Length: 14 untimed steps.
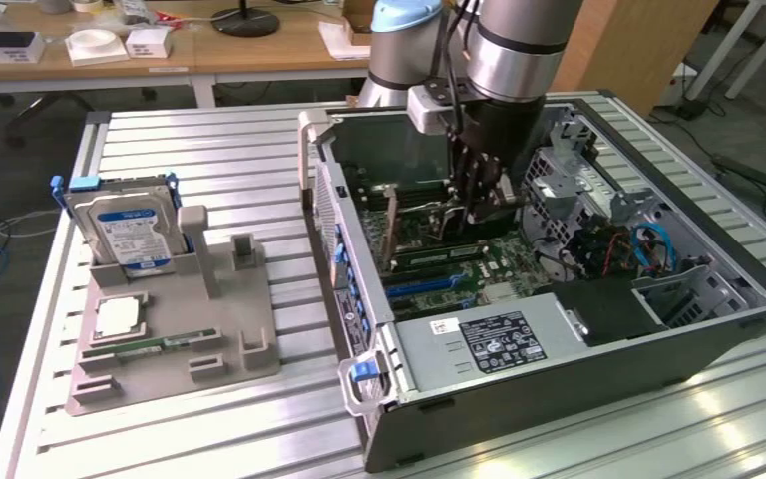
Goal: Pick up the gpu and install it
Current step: 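Insert the gpu into the slot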
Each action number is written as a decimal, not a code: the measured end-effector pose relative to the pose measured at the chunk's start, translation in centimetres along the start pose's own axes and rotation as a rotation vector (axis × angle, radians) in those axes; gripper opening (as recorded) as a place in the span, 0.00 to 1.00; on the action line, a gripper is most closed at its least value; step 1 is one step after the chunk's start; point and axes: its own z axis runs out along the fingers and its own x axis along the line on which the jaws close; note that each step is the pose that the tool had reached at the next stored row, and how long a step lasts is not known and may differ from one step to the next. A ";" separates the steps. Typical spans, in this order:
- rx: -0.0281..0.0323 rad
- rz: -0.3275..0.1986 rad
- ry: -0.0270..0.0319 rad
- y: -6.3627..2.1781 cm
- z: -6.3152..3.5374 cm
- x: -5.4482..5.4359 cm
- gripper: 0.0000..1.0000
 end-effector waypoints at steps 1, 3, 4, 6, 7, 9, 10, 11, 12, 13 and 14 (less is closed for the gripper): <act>0.0000 0.000 0.0000 0.02 0.02 0.0 0.26; 0.0000 0.000 -0.0001 0.04 0.07 0.0 0.26; 0.0001 0.000 -0.0002 0.05 0.09 0.0 0.26; 0.0001 0.000 -0.0002 0.06 0.13 0.1 0.26; 0.0001 -0.001 -0.0001 0.06 0.17 0.1 0.26; 0.0001 -0.004 -0.0001 0.09 0.27 0.1 0.26; 0.0001 -0.005 -0.0002 0.13 0.33 0.1 0.26; 0.0000 -0.005 -0.0001 0.18 0.41 0.1 0.26; -0.0001 -0.005 -0.0002 0.25 0.49 0.1 0.26; -0.0002 -0.005 -0.0002 0.33 0.58 0.1 0.26; -0.0005 -0.005 -0.0002 0.41 0.67 0.1 0.26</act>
